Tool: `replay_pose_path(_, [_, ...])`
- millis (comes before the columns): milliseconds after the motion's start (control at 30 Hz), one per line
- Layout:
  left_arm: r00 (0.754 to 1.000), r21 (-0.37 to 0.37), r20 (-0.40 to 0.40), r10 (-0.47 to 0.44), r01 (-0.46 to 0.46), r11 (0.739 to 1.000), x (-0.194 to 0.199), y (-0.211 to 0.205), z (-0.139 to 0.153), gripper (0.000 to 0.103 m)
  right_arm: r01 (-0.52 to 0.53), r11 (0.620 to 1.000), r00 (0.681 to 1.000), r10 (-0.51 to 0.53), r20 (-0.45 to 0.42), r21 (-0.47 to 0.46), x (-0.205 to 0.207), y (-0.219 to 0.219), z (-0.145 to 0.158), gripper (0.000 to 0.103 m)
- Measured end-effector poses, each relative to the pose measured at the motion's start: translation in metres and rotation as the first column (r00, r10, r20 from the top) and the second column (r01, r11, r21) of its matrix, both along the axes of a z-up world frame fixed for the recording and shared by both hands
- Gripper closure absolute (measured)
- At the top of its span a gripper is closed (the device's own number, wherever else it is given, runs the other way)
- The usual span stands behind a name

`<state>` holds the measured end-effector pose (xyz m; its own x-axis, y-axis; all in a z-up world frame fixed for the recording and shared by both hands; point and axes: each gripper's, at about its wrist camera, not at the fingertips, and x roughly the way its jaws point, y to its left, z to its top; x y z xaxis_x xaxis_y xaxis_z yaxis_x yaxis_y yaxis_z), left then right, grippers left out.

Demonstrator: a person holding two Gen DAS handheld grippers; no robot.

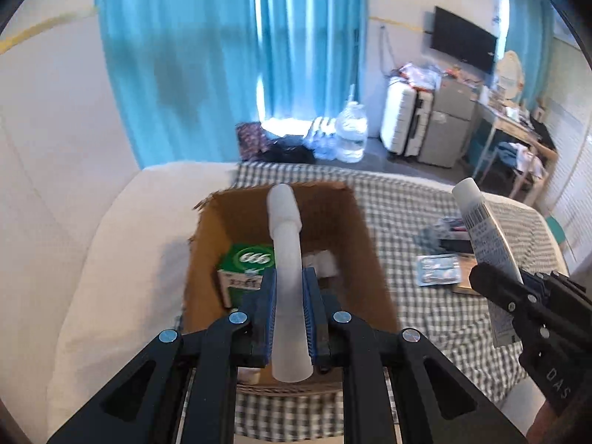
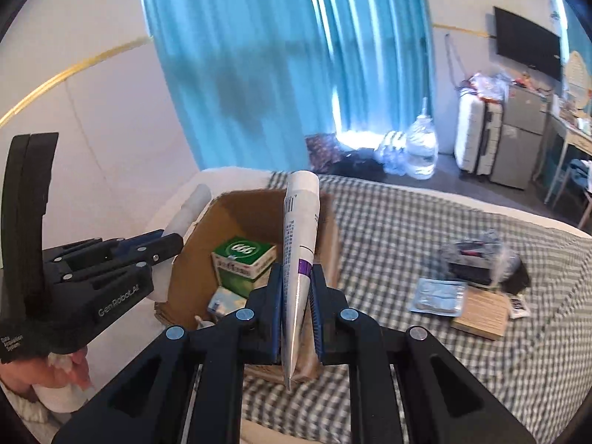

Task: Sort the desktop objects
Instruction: 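Carry the foam tube and toothpaste tube in both tools over the cardboard box, then open the left tool to drop the foam tube while the right tool releases the toothpaste, then move both tools back over the remaining items on the bed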

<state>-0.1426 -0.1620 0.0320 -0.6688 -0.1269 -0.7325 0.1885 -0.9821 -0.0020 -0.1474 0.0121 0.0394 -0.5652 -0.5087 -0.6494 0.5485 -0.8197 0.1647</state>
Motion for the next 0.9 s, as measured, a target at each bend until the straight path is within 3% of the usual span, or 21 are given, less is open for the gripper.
replay_pose_path(300, [0.993, 0.044, 0.114, 0.034, -0.040, 0.998, -0.018, -0.025, -0.063, 0.089, -0.046, 0.999, 0.989, 0.046, 0.139, -0.003, -0.041, -0.031, -0.059, 0.090])
replay_pose_path(467, [0.985, 0.085, 0.168, 0.037, -0.052, 0.995, -0.025, -0.032, -0.089, 0.089, -0.054, 0.997, 0.988, 0.046, 0.150, 0.050, -0.053, -0.044, -0.079, 0.088])
replay_pose_path(533, [0.980, 0.080, 0.195, 0.046, -0.062, 0.995, -0.029, -0.034, -0.095, 0.083, -0.053, 0.998, 0.985, 0.045, 0.164, 0.046, -0.058, -0.047, -0.083, 0.083])
replay_pose_path(567, [0.975, 0.068, 0.216, 0.055, -0.071, 0.995, -0.030, -0.034, -0.099, 0.068, -0.055, 0.998, 0.984, 0.048, 0.173, 0.039, -0.060, -0.048, -0.085, 0.078])
replay_pose_path(600, [0.970, 0.048, 0.232, 0.074, -0.088, 0.995, -0.031, -0.034, -0.101, 0.038, -0.058, 0.998, 0.982, 0.052, 0.180, 0.033, -0.063, -0.049, -0.085, 0.064])
replay_pose_path(633, [0.968, 0.028, 0.233, 0.097, -0.107, 0.994, -0.032, -0.035, -0.102, 0.026, -0.053, 0.998, 0.984, 0.047, 0.175, 0.030, -0.064, -0.048, -0.085, 0.054])
replay_pose_path(667, [0.968, 0.017, 0.222, 0.115, -0.122, 0.992, -0.033, -0.036, -0.102, 0.013, -0.041, 0.999, 0.986, 0.035, 0.165, 0.029, -0.065, -0.047, -0.085, 0.053])
replay_pose_path(900, [0.962, 0.019, 0.224, 0.155, -0.163, 0.986, -0.027, -0.030, -0.101, 0.012, 0.041, 0.999, 0.987, -0.039, 0.158, -0.011, -0.062, -0.013, -0.077, 0.048])
